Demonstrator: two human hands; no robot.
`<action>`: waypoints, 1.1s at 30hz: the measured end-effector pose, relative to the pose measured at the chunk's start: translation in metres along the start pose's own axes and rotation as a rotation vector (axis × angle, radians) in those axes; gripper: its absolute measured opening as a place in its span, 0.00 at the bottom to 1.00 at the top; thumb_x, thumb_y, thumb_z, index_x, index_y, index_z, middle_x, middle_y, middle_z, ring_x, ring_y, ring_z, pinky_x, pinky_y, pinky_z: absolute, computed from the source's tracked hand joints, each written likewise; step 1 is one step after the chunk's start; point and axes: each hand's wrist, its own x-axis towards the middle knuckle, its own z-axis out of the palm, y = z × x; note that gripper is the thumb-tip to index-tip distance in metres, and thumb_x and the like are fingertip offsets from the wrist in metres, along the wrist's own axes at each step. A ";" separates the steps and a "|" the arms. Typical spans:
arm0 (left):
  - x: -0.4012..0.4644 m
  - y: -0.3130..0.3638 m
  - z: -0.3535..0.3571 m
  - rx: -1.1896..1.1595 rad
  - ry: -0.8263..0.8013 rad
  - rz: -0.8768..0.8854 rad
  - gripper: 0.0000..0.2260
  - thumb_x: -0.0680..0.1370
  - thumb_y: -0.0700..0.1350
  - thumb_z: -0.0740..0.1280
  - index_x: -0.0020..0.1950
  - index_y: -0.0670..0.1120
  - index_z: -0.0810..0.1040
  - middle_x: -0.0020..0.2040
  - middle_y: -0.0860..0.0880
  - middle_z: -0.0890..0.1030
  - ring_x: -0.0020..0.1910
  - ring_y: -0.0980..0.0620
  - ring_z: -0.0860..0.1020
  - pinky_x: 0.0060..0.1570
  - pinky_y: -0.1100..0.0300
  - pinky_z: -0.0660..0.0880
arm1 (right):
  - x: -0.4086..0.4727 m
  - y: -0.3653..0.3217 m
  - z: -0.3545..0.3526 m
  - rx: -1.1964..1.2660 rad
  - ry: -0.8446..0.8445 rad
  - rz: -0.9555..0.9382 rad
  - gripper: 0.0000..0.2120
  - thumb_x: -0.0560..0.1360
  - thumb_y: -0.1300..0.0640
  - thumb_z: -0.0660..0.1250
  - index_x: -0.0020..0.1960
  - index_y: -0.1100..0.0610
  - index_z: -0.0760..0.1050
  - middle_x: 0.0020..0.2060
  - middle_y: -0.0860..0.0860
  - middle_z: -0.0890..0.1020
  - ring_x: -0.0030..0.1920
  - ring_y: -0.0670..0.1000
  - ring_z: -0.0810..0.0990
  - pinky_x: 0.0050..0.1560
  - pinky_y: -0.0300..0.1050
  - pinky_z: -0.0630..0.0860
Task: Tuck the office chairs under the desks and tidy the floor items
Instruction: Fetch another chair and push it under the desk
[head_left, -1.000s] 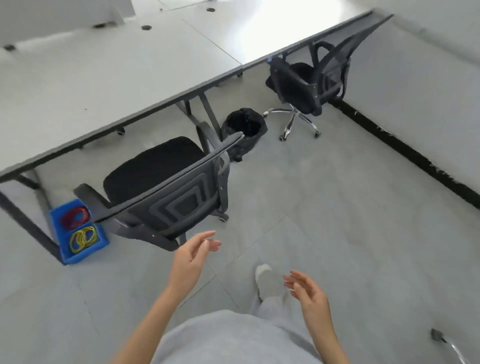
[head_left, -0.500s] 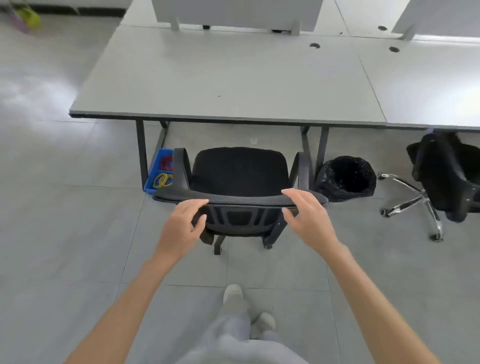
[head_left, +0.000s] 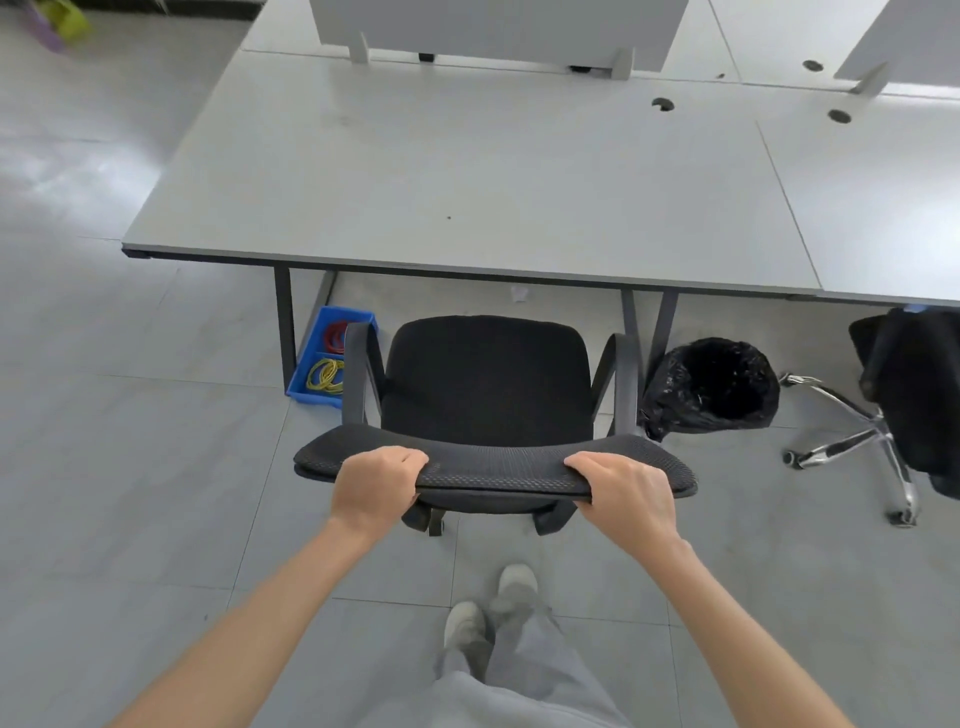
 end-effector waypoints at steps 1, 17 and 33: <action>0.001 0.002 0.002 0.000 -0.003 -0.003 0.13 0.56 0.36 0.78 0.38 0.44 0.84 0.31 0.47 0.84 0.28 0.48 0.81 0.22 0.62 0.76 | 0.002 0.003 0.000 0.001 -0.006 -0.007 0.20 0.51 0.58 0.79 0.42 0.50 0.81 0.36 0.43 0.84 0.35 0.48 0.83 0.25 0.40 0.74; 0.046 -0.042 -0.007 -0.017 0.038 0.014 0.17 0.53 0.33 0.78 0.39 0.44 0.84 0.34 0.48 0.85 0.31 0.48 0.83 0.27 0.62 0.77 | 0.038 -0.023 0.022 0.000 -0.018 0.078 0.13 0.50 0.62 0.76 0.32 0.54 0.77 0.23 0.48 0.78 0.23 0.51 0.76 0.21 0.37 0.64; 0.024 0.029 0.027 0.003 0.047 0.152 0.09 0.60 0.37 0.59 0.30 0.46 0.78 0.24 0.50 0.78 0.23 0.50 0.76 0.18 0.65 0.69 | -0.020 0.049 0.009 0.003 0.171 0.015 0.22 0.47 0.63 0.80 0.40 0.53 0.83 0.34 0.47 0.85 0.33 0.50 0.84 0.26 0.38 0.76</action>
